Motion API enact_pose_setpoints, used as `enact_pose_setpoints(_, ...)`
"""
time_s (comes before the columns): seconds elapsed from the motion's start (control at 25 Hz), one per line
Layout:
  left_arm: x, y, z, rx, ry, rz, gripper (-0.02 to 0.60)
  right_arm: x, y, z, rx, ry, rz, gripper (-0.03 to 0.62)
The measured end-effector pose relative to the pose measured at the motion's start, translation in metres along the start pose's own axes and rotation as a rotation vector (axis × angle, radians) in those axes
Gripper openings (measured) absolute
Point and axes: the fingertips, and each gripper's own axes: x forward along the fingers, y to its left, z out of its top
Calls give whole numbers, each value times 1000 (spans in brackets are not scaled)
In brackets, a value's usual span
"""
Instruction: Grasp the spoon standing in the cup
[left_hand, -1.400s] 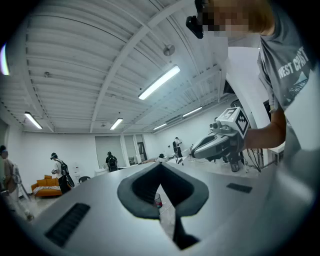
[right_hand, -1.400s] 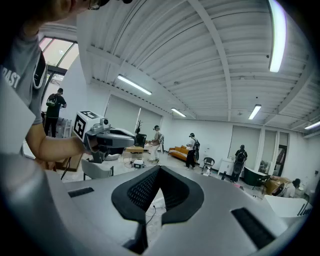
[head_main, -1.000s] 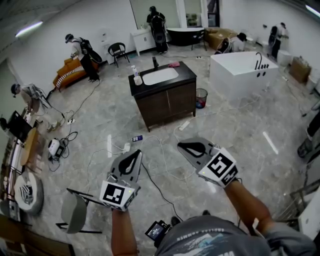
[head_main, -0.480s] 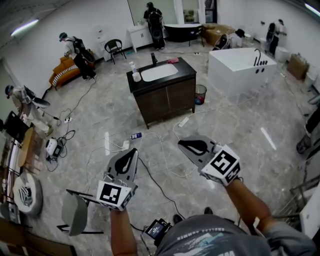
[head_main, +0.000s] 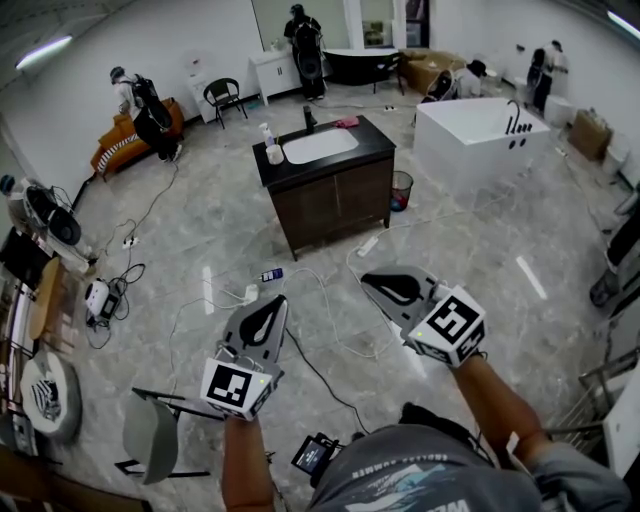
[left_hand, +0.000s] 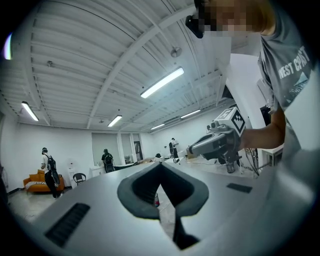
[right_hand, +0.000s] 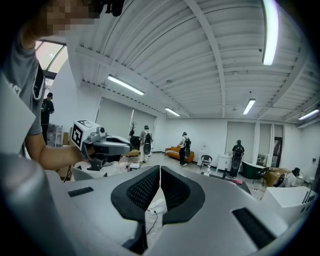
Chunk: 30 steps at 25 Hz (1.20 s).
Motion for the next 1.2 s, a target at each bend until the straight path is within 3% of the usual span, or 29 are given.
enact_pose_setpoints(0.24,33,13,-10,-10,-5,-39,2,24,-31,-4,8,0,-1,32)
enact_pose_setpoints(0.48,87,38,-23,-20,11,-31,2,56,-87,-10,19,-22,28,33)
enact_pose_setpoints(0.92,225,81,-23,7,41,50,2,100,-219,-22,34,-68,140,33)
enact_pose_setpoints(1.2,271,108,-23,17,64,98,2,121,-272,-33,52,-77,175,34)
